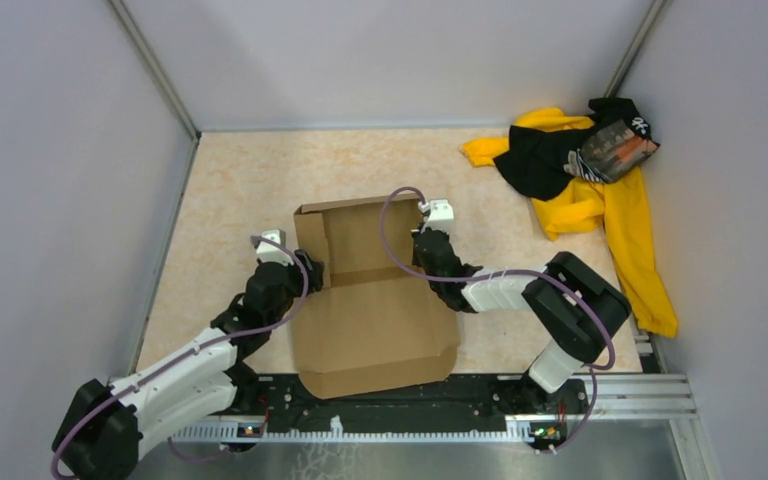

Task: Fold the paper box

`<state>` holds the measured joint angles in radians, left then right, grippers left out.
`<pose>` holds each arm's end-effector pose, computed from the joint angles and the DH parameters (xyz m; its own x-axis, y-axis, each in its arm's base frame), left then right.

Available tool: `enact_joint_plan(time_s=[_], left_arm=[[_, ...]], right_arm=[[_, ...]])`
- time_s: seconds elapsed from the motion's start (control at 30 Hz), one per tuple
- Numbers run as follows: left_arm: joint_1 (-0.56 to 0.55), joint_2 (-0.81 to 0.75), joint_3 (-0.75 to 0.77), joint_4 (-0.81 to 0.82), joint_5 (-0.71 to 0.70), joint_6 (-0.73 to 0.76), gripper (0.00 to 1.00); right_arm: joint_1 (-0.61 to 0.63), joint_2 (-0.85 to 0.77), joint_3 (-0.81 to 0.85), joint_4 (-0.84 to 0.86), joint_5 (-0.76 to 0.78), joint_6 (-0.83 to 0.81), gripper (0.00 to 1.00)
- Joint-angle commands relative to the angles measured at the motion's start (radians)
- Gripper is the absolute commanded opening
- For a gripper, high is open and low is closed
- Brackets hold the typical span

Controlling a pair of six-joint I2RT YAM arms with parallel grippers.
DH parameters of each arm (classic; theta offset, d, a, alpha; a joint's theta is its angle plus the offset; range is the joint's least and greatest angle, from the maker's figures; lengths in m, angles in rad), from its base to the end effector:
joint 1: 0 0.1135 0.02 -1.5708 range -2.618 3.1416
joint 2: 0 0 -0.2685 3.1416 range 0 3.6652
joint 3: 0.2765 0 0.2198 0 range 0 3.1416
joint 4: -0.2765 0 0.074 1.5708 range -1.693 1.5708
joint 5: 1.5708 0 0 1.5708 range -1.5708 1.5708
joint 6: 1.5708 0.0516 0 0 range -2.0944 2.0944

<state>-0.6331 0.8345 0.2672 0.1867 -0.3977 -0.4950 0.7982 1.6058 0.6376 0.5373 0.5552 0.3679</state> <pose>0.1433 -0.0804 0.2043 -0.3849 -0.2607 -0.8853 0.0826 0.9457 -0.3144 0.2329 0.2000 0.1924 -0.3707 0.0576 -0.9270 -0.1510 0.9811 0.1213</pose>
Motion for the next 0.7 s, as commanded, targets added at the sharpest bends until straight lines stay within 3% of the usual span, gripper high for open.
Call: enact_joint_plan(time_s=[0.0,0.3,0.67], left_arm=[[-0.008,0.01,0.048,-0.04,-0.094,-0.02,0.66],[-0.013,0.07,0.099,-0.015,-0.106,0.015,0.67],[-0.013,0.016,0.076,0.031,-0.063,0.047,0.68]], right_arm=[[0.015,-0.015,-0.015,-0.04,0.008,0.025,0.0],[0.019,-0.023,-0.027,-0.029,0.012,0.015,0.0],[0.029,-0.018,-0.013,-0.044,0.033,-0.008,0.0]])
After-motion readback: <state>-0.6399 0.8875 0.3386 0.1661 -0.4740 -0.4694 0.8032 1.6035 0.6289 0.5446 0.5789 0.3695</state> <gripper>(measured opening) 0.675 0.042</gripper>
